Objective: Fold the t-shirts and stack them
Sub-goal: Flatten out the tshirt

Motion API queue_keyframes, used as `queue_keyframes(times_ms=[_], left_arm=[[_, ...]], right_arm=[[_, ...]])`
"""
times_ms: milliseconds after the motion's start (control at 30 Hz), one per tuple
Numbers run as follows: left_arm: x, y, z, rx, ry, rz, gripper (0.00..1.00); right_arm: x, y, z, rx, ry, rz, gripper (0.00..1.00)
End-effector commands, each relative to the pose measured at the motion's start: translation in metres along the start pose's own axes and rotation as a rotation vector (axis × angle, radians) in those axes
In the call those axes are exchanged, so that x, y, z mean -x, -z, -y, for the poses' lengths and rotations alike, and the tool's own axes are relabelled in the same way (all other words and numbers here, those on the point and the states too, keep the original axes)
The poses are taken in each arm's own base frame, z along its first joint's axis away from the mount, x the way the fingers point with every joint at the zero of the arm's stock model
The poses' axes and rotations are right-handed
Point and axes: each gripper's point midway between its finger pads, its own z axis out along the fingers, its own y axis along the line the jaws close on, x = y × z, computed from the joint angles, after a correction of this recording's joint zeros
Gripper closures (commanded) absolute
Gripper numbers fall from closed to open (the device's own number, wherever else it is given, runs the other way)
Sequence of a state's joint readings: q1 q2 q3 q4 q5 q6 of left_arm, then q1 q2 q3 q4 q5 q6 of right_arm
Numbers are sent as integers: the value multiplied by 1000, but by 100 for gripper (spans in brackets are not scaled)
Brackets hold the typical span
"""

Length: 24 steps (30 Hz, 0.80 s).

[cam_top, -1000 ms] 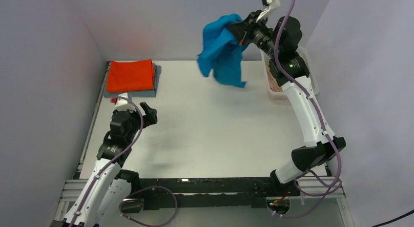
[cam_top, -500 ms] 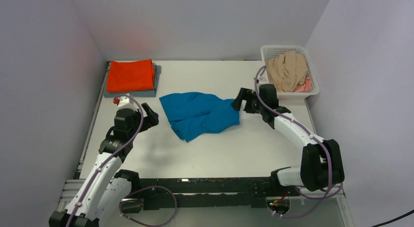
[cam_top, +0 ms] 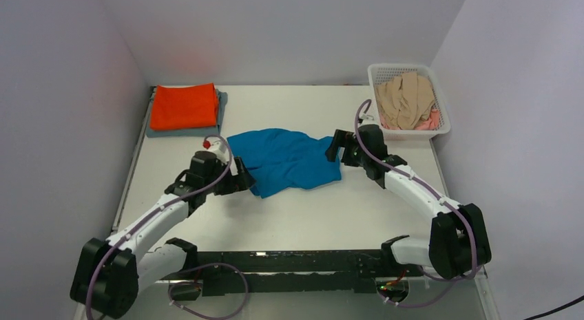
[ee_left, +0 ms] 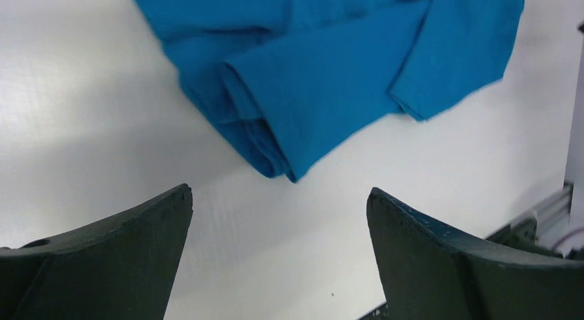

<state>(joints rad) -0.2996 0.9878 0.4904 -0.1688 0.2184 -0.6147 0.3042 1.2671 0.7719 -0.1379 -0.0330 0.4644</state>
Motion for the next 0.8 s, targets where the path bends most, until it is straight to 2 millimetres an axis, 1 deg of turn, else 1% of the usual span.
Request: queue_keyframes(times_ms=[0,67,133,167,267,300,367,400,433,533,567,600,667,767], left_arm=[[-3,-14,38,-81,-61,-39,1],[5,-23,31,-25,-65,-20,1],[21,-28,18,77,-48,33,1],[33,-30,15,110,-47,61,1],[68,-38,1,233,-71,126,1],[85,-42,0,262,-66,145,1],[100,-56,-11,277,-27,120,1],[105,-65,-18,279,-4,104,1],[110,-75,-32,309,25,89,1],[121,-97,-52,376,40,37,1],[120,-105,-59,404,41,9,1],[124,-112,-60,411,31,-2,1],[123,-128,-66,430,30,-46,1],[121,-147,-70,431,23,-101,1]], right_arm=[[-20,1,-12,24,43,-24,0],[-23,-1,-15,35,68,-30,0],[-20,-1,-16,33,93,-25,0],[-16,-2,-18,34,101,-15,0],[-1,-11,-9,-46,87,32,0],[4,-15,-5,-81,71,41,0],[10,-27,1,-141,49,26,0],[14,-34,2,-156,44,22,0],[23,-40,1,-166,36,28,0],[36,-58,5,-211,18,29,0],[40,-64,9,-232,7,32,0],[43,-70,10,-244,-3,31,0],[48,-82,13,-239,-19,25,0],[46,-102,17,-219,-35,-25,0]])
